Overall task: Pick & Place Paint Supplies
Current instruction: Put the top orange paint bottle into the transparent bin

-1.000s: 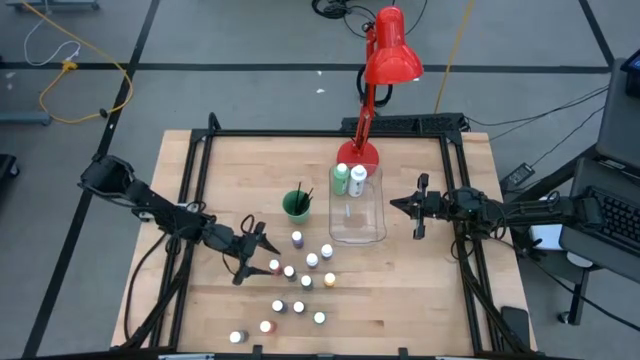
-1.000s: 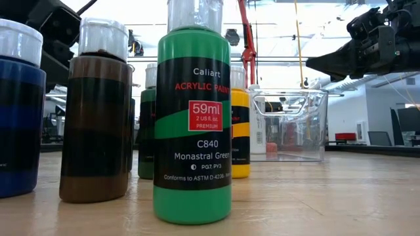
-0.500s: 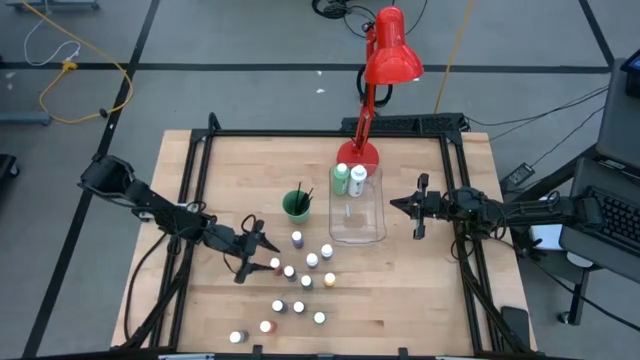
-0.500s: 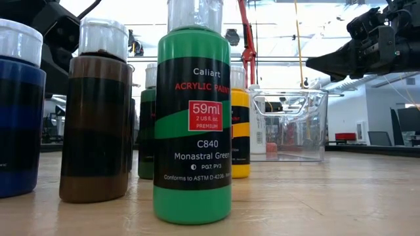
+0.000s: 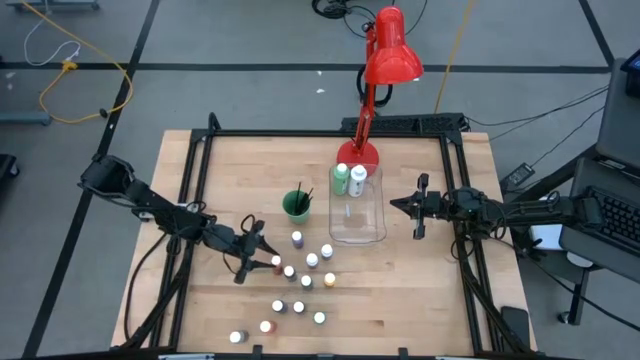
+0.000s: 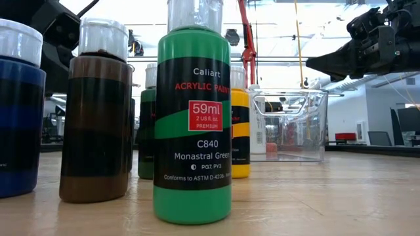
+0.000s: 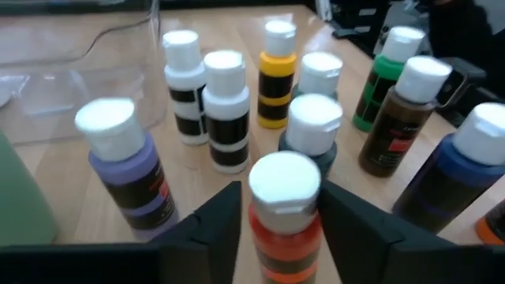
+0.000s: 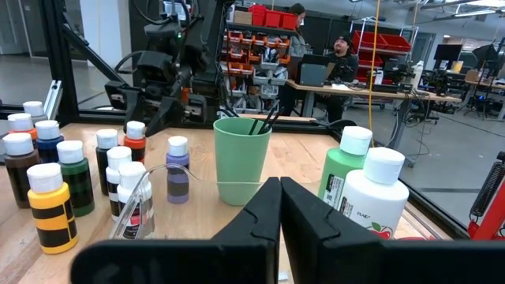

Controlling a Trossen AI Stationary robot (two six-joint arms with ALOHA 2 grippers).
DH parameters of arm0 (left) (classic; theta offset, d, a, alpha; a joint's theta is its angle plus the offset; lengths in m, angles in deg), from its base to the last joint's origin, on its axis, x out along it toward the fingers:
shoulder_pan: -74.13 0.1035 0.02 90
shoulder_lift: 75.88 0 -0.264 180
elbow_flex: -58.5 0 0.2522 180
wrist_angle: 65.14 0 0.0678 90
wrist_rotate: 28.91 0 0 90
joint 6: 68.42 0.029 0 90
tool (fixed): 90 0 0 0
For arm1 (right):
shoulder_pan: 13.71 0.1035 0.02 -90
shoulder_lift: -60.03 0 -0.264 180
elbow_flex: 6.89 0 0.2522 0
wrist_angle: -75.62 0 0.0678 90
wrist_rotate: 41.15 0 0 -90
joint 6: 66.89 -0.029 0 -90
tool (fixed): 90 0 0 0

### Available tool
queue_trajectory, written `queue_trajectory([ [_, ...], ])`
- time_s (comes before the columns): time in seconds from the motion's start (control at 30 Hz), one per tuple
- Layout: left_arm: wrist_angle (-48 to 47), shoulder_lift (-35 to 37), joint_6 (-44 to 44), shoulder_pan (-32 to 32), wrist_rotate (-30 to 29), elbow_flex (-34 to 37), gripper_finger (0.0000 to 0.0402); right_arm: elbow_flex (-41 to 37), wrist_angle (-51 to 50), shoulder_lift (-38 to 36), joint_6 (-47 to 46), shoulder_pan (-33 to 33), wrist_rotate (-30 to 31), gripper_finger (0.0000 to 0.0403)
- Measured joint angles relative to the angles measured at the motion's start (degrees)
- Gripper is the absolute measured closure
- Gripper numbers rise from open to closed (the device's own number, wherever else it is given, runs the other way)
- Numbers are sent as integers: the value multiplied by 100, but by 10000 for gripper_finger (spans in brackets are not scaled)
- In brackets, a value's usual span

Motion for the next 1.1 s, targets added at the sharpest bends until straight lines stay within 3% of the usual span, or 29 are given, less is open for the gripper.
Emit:
queue_trajectory([
  [0.23,324,4,168,8,96,0,313,0,0,2,0,0,0,399],
  [0.43,345,70,174,60,59,0,312,-1,0,2,0,-1,-1,399],
  [0.57,-40,563,180,296,62,-339,308,-2,2,0,0,0,0,399],
  [0.7,-1942,1211,260,740,-73,-1332,307,-2,2,0,0,-2,-1,399],
  [0.83,-3581,1384,322,1203,-365,-2656,306,-2,4,2,0,0,0,399],
  [0.93,-4095,1261,669,1499,-350,-3582,306,-2,4,0,22,0,-1,399],
  [1.1,-4047,639,969,2091,-19,-4619,305,-2,11,2,101,0,0,399],
])
